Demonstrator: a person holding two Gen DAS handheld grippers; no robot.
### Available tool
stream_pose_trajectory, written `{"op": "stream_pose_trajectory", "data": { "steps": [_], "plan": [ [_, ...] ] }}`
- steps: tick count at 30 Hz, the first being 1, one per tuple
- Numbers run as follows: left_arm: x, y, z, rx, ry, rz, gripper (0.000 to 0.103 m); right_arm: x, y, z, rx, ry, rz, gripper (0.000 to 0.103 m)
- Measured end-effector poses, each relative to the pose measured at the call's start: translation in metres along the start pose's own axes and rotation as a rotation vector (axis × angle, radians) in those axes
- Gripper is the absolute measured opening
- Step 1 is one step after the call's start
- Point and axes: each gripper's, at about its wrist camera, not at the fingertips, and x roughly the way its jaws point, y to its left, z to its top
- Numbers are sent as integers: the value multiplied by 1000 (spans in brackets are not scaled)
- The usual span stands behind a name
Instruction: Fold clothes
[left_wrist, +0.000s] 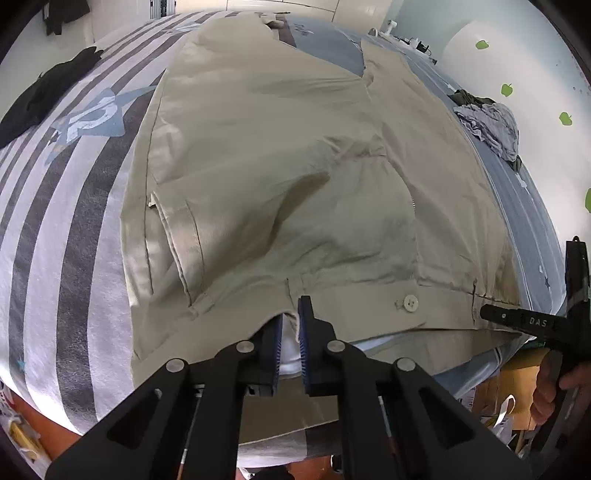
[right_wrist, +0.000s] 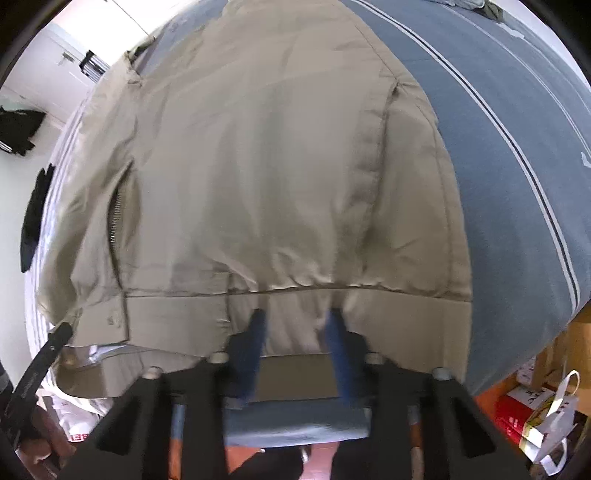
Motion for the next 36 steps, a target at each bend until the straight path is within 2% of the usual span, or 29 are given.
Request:
{"op": "stream_pose_trajectory", "data": {
  "steps": [2, 9, 15, 20, 23, 25, 26, 27, 28, 30, 33, 36],
  "plan": [
    [-3, -1, -1, 16, -4, -2, 5, -2, -2, -1, -4, 4, 0, 16],
    [-20, -11, -22, 71, 42, -20, 1, -6, 1, -13, -47, 57, -9, 17],
    [-39, -10, -38, 55, 65, -39, 1, -15, -9, -12, -20, 63, -19, 17],
    [-30, 5, -52, -18, 125, -39, 1, -25, -14, -10, -28, 57, -53, 17],
    [-29, 9, -64, -30, 203, -9, 5, -33, -11, -5, -52, 35, -84, 19],
    [-36, 13, -74, -26, 241, -6, 12, -39, -11, 3, -51, 11, -96, 25],
    [-41, 15, -77, -19, 245, -4, 12, -42, -17, -6, -47, -4, -109, 28],
    [-49, 18, -78, -10, 234, 8, 13, -45, -25, -24, -42, -19, -126, 32],
    [-56, 21, -79, -2, 221, 22, 14, -46, -30, -27, -34, -30, -136, 34],
    [-67, 34, -73, -13, 174, 85, 19, -47, -38, -19, -10, -37, -167, 37],
    [-72, 65, -58, -98, 113, 162, 33, -45, -55, -11, 19, -23, -204, 38],
    [-63, 93, -42, -156, 65, 193, 41, -40, -64, -12, 14, 10, -200, 49]
  ]
}}
